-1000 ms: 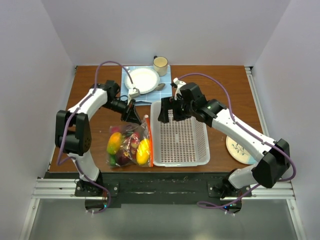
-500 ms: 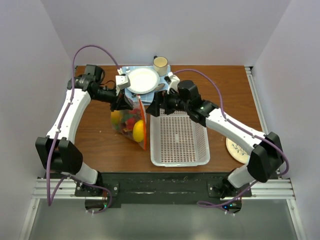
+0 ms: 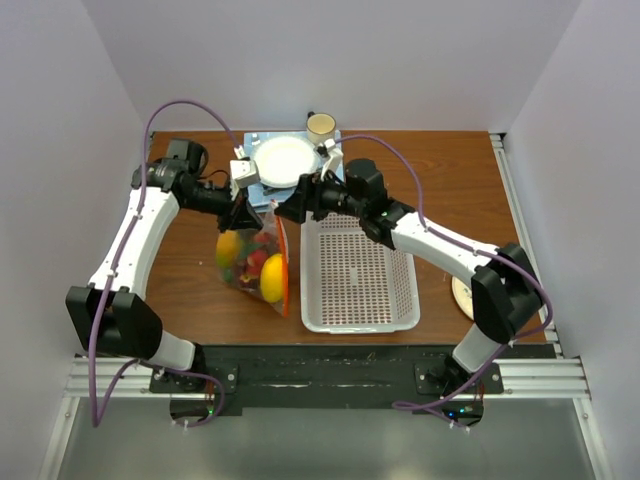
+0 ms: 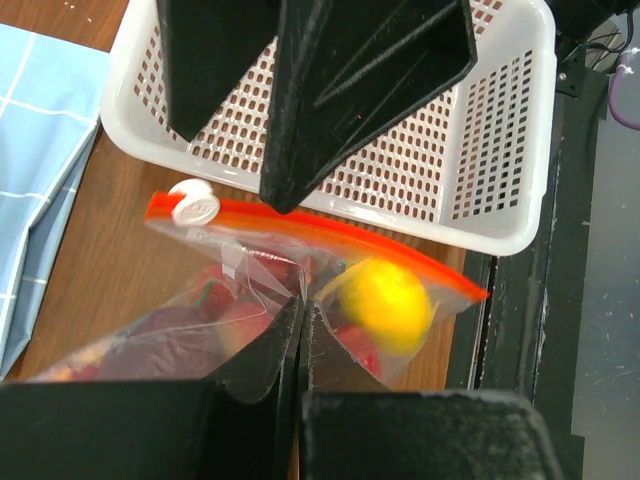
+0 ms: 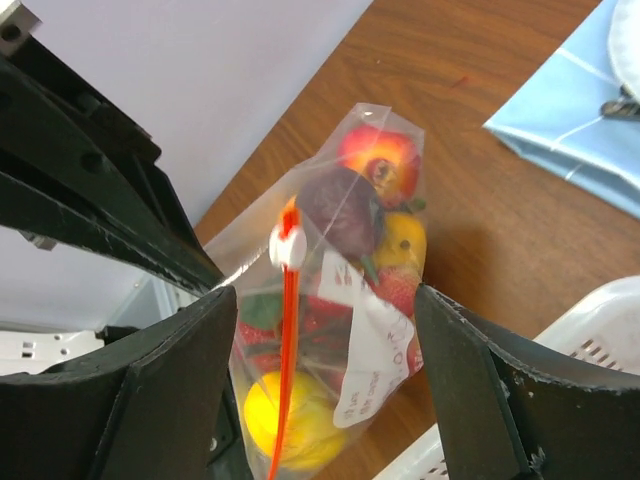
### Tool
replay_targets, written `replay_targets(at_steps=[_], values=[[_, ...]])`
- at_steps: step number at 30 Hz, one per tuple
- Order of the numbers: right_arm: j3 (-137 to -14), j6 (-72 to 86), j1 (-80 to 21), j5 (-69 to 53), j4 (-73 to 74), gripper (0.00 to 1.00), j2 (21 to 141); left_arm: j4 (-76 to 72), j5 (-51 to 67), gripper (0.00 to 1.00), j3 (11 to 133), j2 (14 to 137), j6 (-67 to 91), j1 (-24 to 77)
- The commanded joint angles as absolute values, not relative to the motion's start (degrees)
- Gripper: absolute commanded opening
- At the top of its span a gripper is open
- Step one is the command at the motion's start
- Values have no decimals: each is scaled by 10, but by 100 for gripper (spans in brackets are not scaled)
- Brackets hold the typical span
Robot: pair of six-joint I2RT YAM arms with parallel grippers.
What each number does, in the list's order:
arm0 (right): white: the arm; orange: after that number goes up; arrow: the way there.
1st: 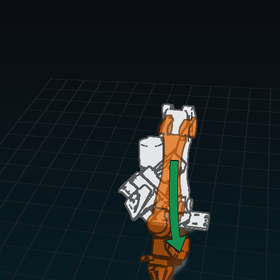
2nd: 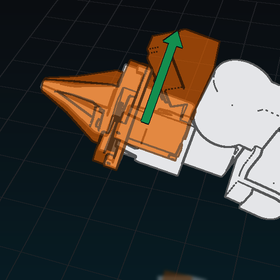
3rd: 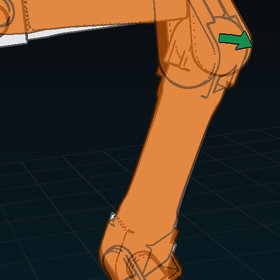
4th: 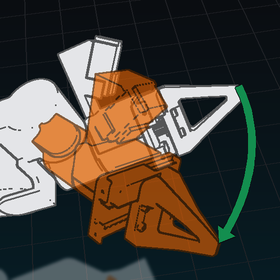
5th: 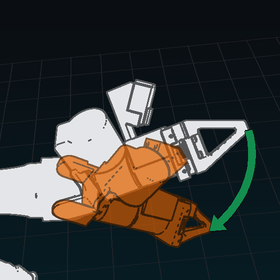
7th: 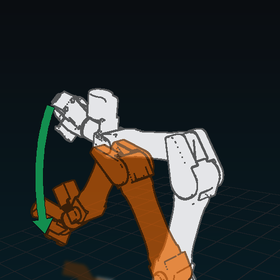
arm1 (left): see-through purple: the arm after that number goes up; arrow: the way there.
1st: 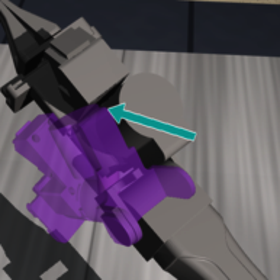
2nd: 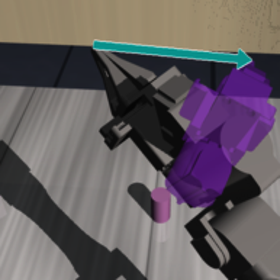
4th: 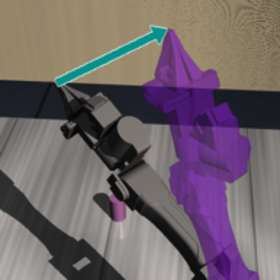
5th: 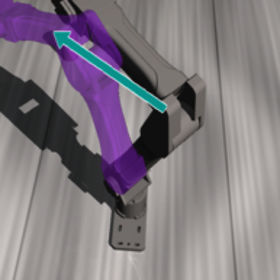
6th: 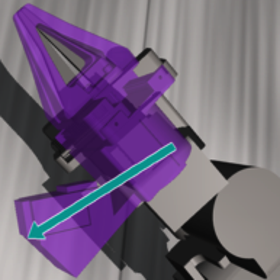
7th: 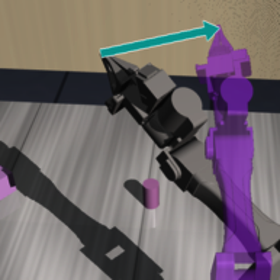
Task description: Open the zip-top bag and remove the fake food
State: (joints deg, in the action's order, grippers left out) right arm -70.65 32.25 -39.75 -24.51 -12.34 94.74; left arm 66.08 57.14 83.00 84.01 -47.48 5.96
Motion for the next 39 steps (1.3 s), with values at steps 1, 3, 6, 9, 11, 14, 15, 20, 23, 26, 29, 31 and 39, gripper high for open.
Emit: replay_targets(at_steps=[1,3,6,9,11,14,15,20,23,26,29,31,39], values=[[-668,353,-403,-261,-179,75,909,628,585,0,828,824,-451,57],[-657,354,-408,-252,-183,75,902,619,586,0,826,826,-445,57],[-653,354,-414,-252,-179,72,904,611,589,0,824,828,-439,57],[-662,352,-423,-248,-175,65,912,607,592,0,819,828,-438,57],[-668,348,-428,-241,-170,53,922,606,594,0,817,827,-437,57],[-683,350,-433,-241,-170,42,938,600,596,0,807,824,-434,58],[-690,350,-434,-238,-167,40,942,597,594,0,803,824,-432,58],[-693,350,-439,-232,-161,21,961,588,599,0,802,821,-426,58],[-686,346,-440,-229,-160,12,962,579,597,0,804,817,-418,57],[-692,331,-440,-222,-144,3,961,574,592,0,811,814,-412,57],[-701,303,-439,-200,-109,0,956,576,591,0,815,812,-414,55],[-700,283,-439,-175,-93,0,940,577,585,0,815,810,-417,54],[-707,254,-440,-169,-66,0,898,528,553,100,793,795,-378,33]])
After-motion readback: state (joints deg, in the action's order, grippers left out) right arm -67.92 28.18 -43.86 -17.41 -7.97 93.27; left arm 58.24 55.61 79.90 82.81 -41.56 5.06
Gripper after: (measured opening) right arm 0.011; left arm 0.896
